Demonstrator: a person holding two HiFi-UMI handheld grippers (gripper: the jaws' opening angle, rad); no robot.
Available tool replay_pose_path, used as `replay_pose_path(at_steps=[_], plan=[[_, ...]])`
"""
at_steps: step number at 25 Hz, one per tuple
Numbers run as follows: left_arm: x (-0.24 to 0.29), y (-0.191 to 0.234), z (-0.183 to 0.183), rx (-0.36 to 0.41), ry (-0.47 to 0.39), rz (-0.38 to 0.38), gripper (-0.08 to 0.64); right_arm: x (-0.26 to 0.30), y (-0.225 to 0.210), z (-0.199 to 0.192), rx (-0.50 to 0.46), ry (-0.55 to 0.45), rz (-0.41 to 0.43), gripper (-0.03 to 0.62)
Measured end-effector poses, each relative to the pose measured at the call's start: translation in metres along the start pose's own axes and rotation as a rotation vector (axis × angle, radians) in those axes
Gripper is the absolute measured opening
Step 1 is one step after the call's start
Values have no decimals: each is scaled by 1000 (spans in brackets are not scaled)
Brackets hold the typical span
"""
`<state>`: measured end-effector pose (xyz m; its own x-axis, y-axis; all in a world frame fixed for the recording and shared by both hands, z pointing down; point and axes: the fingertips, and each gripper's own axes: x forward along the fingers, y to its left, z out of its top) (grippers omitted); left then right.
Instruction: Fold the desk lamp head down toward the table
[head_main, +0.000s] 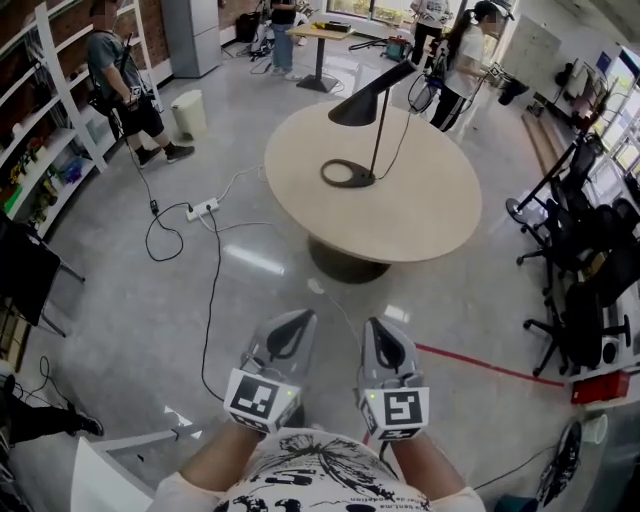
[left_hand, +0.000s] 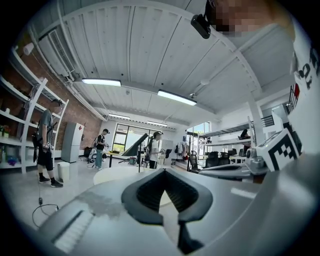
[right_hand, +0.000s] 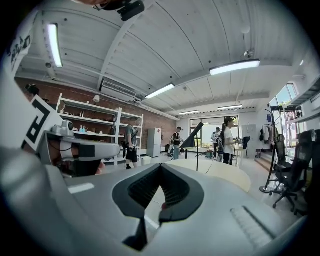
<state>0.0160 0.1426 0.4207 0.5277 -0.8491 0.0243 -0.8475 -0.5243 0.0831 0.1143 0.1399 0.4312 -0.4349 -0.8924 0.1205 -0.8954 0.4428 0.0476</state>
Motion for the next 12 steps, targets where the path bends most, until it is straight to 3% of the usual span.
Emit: replay_pose_path(at_steps=[12], plan=[[-13,-27,20,1,-44,7,2,-29,-7,14,-15,-32,-12,8]])
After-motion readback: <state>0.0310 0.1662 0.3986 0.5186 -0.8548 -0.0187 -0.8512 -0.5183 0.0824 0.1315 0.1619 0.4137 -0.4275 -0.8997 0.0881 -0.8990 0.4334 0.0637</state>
